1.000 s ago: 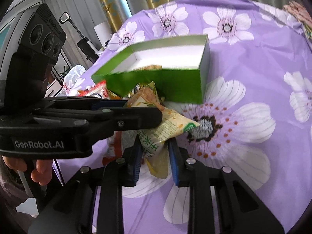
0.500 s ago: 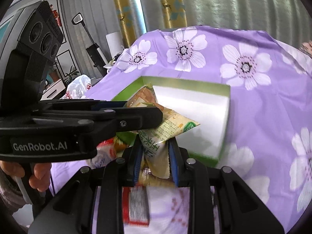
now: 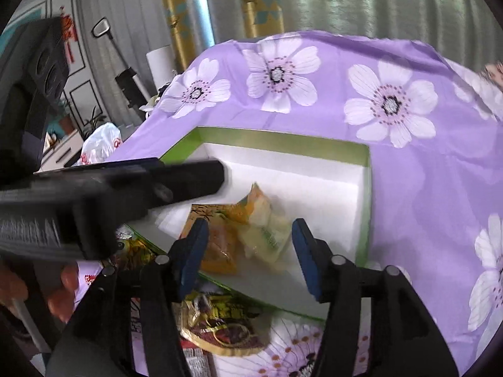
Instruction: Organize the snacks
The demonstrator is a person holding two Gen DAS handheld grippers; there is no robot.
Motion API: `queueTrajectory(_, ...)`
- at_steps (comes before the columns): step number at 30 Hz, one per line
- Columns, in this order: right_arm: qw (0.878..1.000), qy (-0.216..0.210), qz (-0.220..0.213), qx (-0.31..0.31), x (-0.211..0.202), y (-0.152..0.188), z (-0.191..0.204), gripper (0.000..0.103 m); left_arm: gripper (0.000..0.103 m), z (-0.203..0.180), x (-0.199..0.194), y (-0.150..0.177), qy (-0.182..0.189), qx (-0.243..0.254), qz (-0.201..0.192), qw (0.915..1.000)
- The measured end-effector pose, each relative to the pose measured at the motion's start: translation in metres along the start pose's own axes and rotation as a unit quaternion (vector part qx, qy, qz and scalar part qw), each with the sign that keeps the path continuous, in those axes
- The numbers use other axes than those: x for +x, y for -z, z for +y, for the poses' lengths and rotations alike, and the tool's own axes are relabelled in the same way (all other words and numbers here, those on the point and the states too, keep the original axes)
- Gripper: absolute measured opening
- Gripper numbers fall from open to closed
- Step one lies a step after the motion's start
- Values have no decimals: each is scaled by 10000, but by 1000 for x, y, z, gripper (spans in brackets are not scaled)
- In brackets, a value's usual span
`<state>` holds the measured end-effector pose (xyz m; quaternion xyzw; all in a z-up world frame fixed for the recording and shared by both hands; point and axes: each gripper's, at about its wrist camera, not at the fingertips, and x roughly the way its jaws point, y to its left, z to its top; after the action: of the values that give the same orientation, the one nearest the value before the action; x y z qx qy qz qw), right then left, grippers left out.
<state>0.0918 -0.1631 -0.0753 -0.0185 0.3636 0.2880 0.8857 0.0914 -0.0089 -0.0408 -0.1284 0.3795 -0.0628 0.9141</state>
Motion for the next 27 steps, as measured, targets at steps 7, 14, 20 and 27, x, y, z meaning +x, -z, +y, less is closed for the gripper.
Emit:
queueTrajectory(7, 9999, 37, 70, 120, -28, 25, -11, 62, 94, 13, -32, 12, -188, -136, -117, 9997)
queueTrajectory(14, 9994, -202, 181, 225, -51, 54, -11, 64, 94, 13, -58, 38, -284, -242, -2, 9993)
queueTrajectory(20, 9983, -331, 428, 215, -61, 82, -5, 64, 94, 13, -72, 72, -203, -391, 255, 9987)
queueTrajectory(27, 9962, -489, 687, 196, -63, 109, 3, 64, 94, 3, -78, 112, 165, -515, 700, 9961)
